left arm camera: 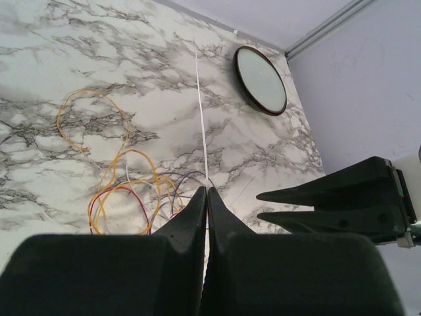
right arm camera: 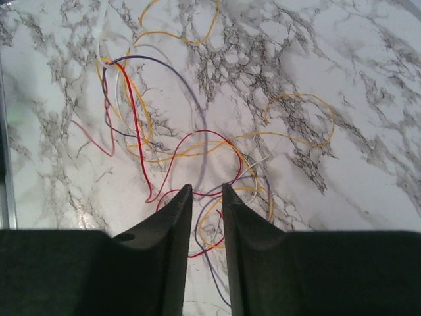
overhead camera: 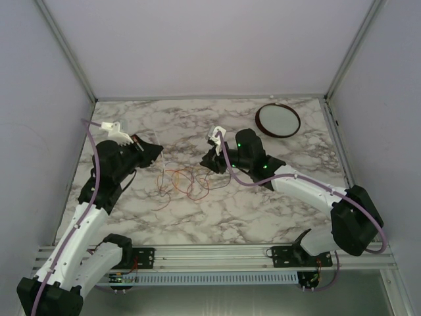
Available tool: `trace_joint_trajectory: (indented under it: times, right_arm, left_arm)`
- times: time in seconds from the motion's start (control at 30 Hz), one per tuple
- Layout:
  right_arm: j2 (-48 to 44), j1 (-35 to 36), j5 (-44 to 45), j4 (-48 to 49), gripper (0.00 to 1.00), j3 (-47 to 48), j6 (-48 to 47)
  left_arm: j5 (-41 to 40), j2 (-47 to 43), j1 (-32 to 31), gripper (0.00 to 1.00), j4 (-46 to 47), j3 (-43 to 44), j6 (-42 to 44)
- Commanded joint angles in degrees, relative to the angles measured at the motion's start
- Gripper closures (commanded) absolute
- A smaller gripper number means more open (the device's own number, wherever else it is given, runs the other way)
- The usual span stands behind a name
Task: Zip-tie the wires
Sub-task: Adjust the cable at the center of the board.
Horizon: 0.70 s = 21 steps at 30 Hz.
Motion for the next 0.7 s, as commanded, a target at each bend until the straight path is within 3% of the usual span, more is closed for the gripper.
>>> trace_joint_trajectory:
  times: [0.0, 0.2, 0.4, 0.67]
  right_arm:
    - [-0.6, -0.5, -1.1, 1.4, 0.71, 0.3, -0.4]
    - [-1.0, -2.3, -3.5, 2.6, 0.66, 2.1, -1.0]
    - [2.9, -0.6, -16.2, 6.0, 0.71, 5.1, 1.3]
    - [3.0, 4.7, -23.2, 19.8, 0.75, -2.9, -0.2]
  left_arm:
    - [0.9, -1.2, 0.5, 1.00, 0.3, 3.5, 1.7]
    - [2.3, -0.7, 0.6, 1.00, -0.6, 4.6, 2.9]
    - [2.5, -0.4, 0.5, 1.00, -0.8, 5.2, 2.4]
    - [2.5, 0.0, 0.5, 1.00, -0.5, 5.2, 2.0]
